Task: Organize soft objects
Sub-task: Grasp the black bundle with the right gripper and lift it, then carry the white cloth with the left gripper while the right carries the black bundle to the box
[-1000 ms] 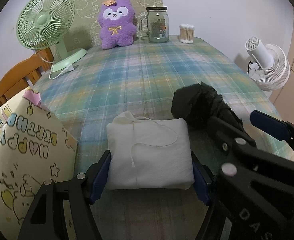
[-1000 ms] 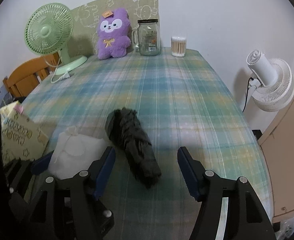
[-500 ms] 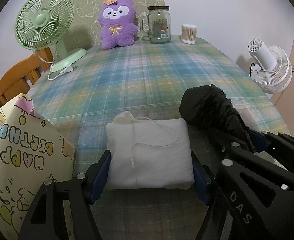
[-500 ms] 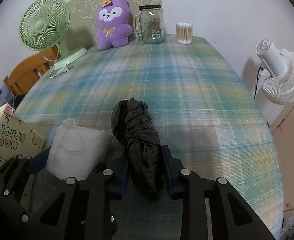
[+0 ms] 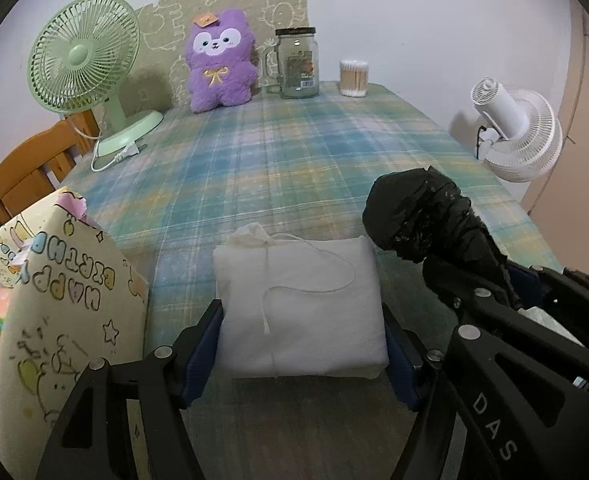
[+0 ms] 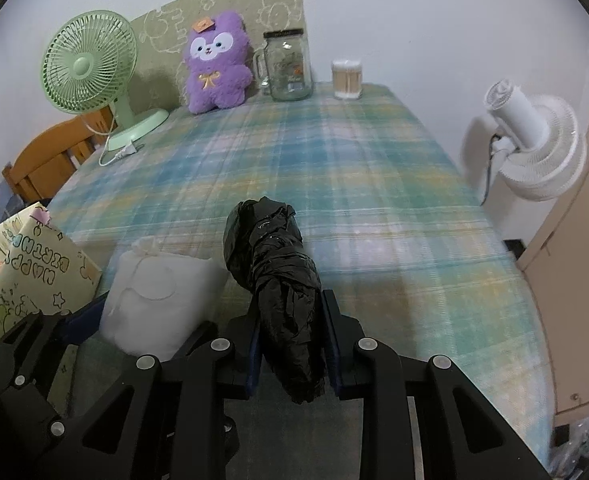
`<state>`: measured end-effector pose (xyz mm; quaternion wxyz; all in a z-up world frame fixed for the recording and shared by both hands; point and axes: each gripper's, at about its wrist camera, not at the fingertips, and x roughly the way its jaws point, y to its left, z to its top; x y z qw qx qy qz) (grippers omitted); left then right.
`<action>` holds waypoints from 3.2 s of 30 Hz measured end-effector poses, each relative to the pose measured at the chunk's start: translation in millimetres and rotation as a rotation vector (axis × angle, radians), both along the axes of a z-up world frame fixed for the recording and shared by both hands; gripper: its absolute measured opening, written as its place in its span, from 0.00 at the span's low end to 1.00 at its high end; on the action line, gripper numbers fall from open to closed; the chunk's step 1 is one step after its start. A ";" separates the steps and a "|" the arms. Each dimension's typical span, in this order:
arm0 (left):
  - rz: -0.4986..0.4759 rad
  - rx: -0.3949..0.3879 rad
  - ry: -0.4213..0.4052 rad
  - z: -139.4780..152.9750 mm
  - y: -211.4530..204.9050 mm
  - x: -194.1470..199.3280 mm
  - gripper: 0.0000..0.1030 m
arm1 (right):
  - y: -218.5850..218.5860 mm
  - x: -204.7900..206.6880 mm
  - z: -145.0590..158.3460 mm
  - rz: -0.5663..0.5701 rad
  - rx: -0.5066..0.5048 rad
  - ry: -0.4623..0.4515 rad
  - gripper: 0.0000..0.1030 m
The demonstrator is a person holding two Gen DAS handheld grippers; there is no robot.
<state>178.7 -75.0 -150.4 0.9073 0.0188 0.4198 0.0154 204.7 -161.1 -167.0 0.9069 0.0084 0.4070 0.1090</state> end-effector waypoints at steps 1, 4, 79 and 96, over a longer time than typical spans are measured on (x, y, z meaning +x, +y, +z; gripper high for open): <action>-0.005 -0.001 -0.004 1.2 -1.3 -2.6 0.72 | -1.4 -3.4 1.8 -0.004 -0.003 -0.005 0.28; -0.019 -0.001 -0.014 5.5 -5.6 -9.6 0.72 | -5.8 -12.6 6.8 -0.022 -0.008 -0.016 0.28; -0.088 -0.010 -0.245 127.4 79.1 -116.8 0.72 | 64.9 -140.2 135.5 -0.114 0.069 -0.259 0.28; -0.017 0.002 -0.211 108.8 131.3 -101.2 0.72 | 121.8 -115.9 114.9 -0.014 0.094 -0.215 0.28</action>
